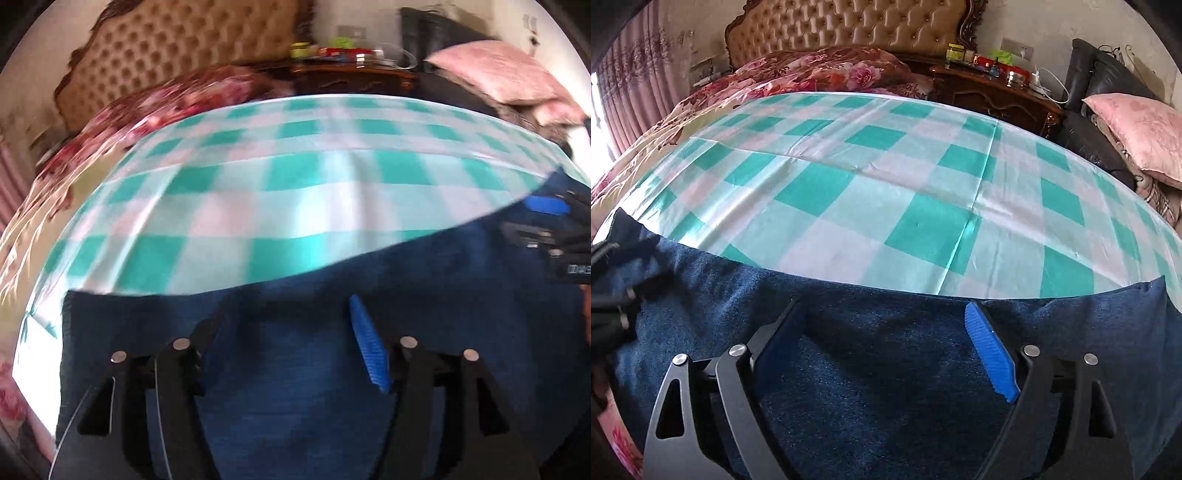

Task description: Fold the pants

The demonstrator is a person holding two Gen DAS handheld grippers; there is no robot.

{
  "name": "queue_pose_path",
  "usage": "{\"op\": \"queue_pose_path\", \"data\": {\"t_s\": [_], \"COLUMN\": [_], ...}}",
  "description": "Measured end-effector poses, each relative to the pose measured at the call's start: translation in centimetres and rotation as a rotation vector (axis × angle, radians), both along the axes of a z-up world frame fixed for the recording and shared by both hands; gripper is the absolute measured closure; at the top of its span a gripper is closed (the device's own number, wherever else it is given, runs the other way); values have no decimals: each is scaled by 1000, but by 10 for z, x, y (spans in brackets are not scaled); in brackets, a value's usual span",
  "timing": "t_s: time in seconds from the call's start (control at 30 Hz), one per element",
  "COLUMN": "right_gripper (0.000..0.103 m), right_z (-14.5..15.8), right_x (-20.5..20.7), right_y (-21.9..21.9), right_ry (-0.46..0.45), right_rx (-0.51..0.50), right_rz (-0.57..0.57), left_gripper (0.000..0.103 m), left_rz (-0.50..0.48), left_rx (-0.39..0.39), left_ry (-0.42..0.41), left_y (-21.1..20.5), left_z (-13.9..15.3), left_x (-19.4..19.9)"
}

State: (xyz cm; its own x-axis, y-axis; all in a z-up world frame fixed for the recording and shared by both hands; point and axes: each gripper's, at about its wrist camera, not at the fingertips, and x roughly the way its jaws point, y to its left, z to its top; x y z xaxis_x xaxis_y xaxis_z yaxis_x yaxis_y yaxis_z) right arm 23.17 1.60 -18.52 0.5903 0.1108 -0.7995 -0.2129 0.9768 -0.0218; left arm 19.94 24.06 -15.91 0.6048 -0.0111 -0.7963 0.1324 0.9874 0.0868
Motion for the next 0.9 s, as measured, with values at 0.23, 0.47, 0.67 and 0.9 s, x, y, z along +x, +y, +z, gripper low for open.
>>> {"op": "queue_pose_path", "data": {"t_s": [0.23, 0.47, 0.67, 0.9], "right_gripper": [15, 14, 14, 14], "right_z": [-1, -1, -1, -1], "right_x": [1, 0, 1, 0], "right_y": [0, 0, 0, 0], "right_ry": [5, 4, 4, 4], "right_rx": [1, -3, -3, -2], "right_rz": [-10, -11, -11, -12], "left_gripper": [37, 43, 37, 40], "left_rz": [171, 404, 457, 542], "left_rx": [71, -101, 73, -147], "left_ry": [-25, -160, -104, -232], "left_y": [78, 154, 151, 165], "left_z": [7, 44, 13, 40], "left_x": [-6, -73, -111, -150]}}
